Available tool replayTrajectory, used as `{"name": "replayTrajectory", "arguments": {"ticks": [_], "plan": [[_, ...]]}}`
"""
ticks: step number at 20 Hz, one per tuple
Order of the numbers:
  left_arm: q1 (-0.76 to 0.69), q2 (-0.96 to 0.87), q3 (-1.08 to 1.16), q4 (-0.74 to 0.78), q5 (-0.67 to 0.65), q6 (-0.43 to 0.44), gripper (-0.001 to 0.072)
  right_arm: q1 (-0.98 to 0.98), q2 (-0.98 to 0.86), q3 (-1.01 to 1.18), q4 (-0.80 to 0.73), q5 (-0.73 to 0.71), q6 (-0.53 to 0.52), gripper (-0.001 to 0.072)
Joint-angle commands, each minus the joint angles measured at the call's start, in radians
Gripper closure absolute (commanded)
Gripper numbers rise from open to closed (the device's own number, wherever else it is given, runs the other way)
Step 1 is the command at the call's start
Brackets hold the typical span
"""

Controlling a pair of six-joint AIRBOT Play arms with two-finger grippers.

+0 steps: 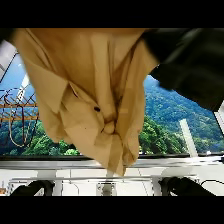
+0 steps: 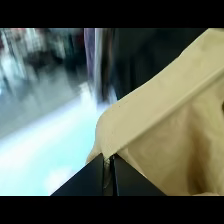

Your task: Fold the clothes and pants, and hang the long-sleeved shirts on hangers.

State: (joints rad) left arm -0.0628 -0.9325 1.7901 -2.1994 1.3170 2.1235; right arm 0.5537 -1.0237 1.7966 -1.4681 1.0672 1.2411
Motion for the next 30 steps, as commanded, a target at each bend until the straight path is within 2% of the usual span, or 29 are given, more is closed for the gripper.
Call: {"name": "replayTrajectory", "arguments": {"ticks": [1, 5, 7, 9, 12, 13, 14, 15, 16, 18, 21, 26, 30], "plan": [[0.001, -0.058, -0.265, 0.341, 0.022, -0.033, 0.0673, -0.106, -0.067, -0.164, -0.101, 0.026, 0.119, 0.0681], [0.001, -0.148, -0.478, 0.244, -0.08, -0.029, 0.0673, -0.267, -0.17, -0.31, 0.033, 0.014, 0.124, 0.0681], [0.0, -0.177, -0.523, 0.197, -0.127, -0.02, 0.0672, -0.272, -0.202, -0.373, 0.116, -0.001, 0.079, 0.0681], [0.0, -0.202, -0.541, 0.121, -0.145, 0.027, 0.0673, -0.259, -0.231, -0.439, 0.193, -0.047, 0.049, 0.0681], [0.001, -0.241, -0.544, 0.104, -0.142, 0.04, 0.0669, -0.234, -0.266, -0.501, 0.231, -0.111, 0.048, 0.0681], [0.007, -0.249, -0.544, 0.104, -0.135, 0.047, 0.0596, -0.227, -0.279, -0.501, 0.242, -0.113, 0.047, 0.0681], [0.014, -0.257, -0.544, 0.102, -0.128, 0.046, 0.0415, -0.219, -0.283, -0.501, 0.245, -0.119, 0.047, 0.0681], [0.022, -0.258, -0.544, 0.091, -0.121, 0.046, 0.0281, -0.208, -0.285, -0.501, 0.245, -0.124, 0.047, 0.0681], [0.036, -0.255, -0.543, 0.065, -0.113, 0.046, 0.0247, -0.195, -0.286, -0.501, 0.245, -0.125, 0.037, 0.0681], [0.083, -0.231, -0.543, 0.026, -0.094, 0.046, 0.0247, -0.169, -0.288, -0.501, 0.241, -0.126, 0.019, 0.0681], [0.214, -0.166, -0.544, 0.026, -0.052, 0.046, 0.0248, -0.16, -0.288, -0.501, 0.244, -0.127, 0.02, 0.0681], [0.602, -0.115, -0.554, 0.026, 0.038, 0.047, 0.0249, -0.16, -0.288, -0.501, 0.242, -0.129, 0.019, 0.0681], [0.872, -0.129, -0.64, 0.025, 0.019, 0.066, 0.025, -0.16, -0.288, -0.501, 0.242, -0.136, -0.005, 0.068]]}}
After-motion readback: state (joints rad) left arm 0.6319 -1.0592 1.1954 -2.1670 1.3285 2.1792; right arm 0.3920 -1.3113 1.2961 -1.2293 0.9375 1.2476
